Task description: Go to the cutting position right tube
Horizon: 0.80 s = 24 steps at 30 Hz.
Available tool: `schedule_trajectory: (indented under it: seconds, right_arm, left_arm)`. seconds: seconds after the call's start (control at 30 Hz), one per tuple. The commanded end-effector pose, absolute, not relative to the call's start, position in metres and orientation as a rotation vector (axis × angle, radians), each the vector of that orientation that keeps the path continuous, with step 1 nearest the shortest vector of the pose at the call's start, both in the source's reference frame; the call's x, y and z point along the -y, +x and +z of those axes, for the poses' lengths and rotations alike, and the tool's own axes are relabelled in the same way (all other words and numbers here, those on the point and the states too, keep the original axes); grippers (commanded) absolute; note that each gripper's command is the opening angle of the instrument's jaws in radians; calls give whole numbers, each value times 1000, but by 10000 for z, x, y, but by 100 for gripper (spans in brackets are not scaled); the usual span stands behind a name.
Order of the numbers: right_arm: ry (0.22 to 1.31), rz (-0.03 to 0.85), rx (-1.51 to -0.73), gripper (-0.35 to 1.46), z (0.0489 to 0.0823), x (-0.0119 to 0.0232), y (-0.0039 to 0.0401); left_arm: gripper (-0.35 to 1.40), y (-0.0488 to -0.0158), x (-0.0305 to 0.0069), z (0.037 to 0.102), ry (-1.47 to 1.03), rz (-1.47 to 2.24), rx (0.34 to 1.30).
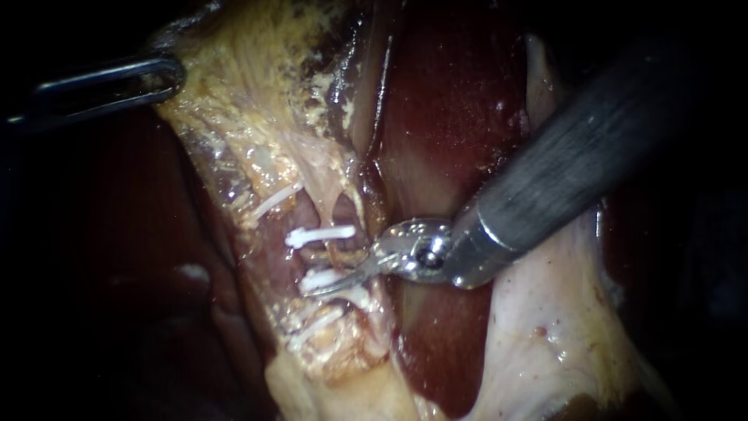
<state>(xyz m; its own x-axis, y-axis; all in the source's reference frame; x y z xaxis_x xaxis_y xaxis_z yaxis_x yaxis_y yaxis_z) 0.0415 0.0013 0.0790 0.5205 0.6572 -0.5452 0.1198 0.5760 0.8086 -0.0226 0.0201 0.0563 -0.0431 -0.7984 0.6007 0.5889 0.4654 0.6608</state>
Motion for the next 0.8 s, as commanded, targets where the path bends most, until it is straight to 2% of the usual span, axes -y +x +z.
schedule_trajectory:
  seconds: [0.03, 0.8]
  right_arm:
    - [925, 385, -995, 119, 791, -13, 417]
    - [928, 383, -1004, 114, 795, -16, 429]
  left_arm:
    - [-35, -227, -200, 563, 228, -1136, 1153]
    - [-35, -227, -200, 563, 228, -1136, 1153]
